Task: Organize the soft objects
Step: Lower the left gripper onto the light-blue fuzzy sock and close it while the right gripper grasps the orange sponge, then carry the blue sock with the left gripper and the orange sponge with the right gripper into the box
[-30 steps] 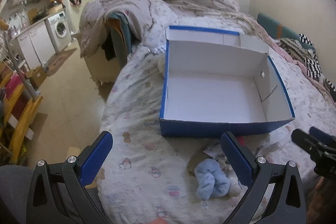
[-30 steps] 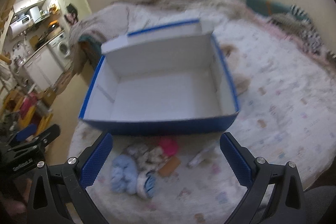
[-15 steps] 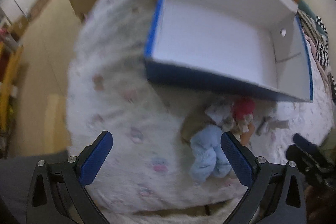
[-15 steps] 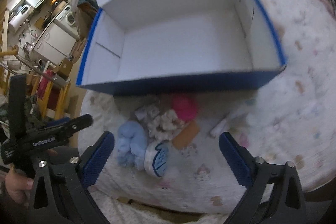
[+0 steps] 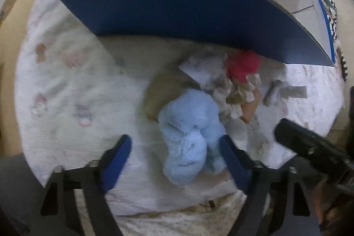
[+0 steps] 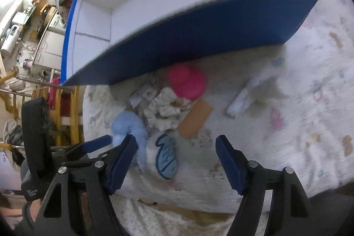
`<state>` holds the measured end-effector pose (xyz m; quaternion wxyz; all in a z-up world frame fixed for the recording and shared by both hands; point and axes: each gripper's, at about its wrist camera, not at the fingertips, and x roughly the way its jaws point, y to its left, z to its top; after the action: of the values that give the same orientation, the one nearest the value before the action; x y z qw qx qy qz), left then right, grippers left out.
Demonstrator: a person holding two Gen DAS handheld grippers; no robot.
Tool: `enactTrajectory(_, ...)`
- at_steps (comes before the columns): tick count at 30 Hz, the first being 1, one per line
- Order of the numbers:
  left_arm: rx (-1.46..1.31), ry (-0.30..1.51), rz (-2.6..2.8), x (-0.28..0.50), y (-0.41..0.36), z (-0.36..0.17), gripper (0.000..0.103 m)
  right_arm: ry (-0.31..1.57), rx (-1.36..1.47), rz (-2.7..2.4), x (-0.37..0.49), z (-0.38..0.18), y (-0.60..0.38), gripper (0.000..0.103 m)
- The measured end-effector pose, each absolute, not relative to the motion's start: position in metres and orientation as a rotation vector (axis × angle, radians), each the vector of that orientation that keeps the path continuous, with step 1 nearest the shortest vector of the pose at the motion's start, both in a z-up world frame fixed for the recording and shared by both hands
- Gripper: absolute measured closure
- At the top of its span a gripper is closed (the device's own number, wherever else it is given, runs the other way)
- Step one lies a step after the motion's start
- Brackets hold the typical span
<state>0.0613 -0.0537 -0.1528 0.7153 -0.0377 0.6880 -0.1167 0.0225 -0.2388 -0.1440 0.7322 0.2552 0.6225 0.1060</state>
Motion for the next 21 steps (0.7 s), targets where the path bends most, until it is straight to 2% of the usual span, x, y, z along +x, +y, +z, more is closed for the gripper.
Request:
enactTrajectory(2, -0.123, 1.55, -0.281, 0.06, -0.055, -0.156, 0.065, 1.399, 0.568, 0.243, 0.023, -0.153, -0.233, 0.023)
enactTrajectory(3, -0.129, 1.556, -0.294, 0.06, -0.055, -0.157, 0.072, 1.405, 0.558, 0.242, 0.024, -0.155, -0.229, 0.023)
enactTrajectory(4, -0.132, 1.562, -0.305, 0.06, -0.056, -0.157, 0.085, 1.403, 0.542, 0.234, 0.025, -0.155, -0.227, 0.023)
enactTrajectory(8, -0.138, 1.559, -0.333, 0.058, -0.057, -0.154, 0.091, 1.371, 0.542, 0.205, 0.028, -0.153, -0.229, 0.023)
enactTrajectory(12, -0.12, 1.467, -0.314, 0.053, -0.035, -0.122, 0.092, 1.358, 0.56, 0.158, 0.03, -0.156, -0.237, 0.025)
enactTrajectory(14, -0.099, 1.411, -0.275, 0.05, -0.022, -0.106, 0.092, 1.368, 0.574, 0.139, 0.032, -0.16, -0.24, 0.041)
enactTrajectory(16, -0.088, 1.362, -0.233, 0.049, -0.009, -0.094, 0.092, 1.377, 0.586, 0.118, 0.033, -0.162, -0.245, 0.049)
enactTrajectory(21, -0.06, 1.309, -0.159, 0.054, 0.011, -0.089, 0.092, 1.399, 0.629, 0.094, 0.041, -0.172, -0.246, 0.057)
